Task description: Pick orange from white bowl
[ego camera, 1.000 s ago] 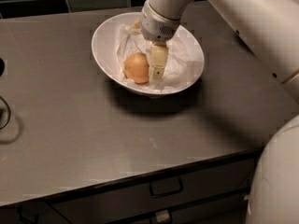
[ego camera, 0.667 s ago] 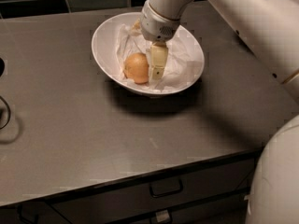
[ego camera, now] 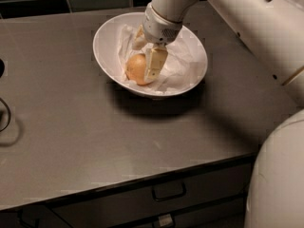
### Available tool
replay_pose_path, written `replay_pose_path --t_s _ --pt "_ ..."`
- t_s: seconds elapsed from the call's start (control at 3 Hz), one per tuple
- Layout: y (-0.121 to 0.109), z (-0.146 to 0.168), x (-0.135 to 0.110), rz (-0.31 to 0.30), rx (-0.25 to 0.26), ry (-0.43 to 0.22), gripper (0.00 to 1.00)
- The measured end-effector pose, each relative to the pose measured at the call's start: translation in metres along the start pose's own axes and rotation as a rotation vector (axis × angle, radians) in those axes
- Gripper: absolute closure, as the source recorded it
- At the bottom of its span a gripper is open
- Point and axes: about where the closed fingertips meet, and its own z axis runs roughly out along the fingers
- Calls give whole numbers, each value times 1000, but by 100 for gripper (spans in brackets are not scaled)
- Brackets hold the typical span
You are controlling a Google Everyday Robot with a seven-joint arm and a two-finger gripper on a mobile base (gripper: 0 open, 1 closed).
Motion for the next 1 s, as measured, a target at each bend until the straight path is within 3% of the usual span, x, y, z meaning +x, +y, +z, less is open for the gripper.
replay_pose_path --t_s 0.33,1.0 --pt "-3 6 1 1 -11 -7 34" --pt "-5 21 9 19 -40 -19 34"
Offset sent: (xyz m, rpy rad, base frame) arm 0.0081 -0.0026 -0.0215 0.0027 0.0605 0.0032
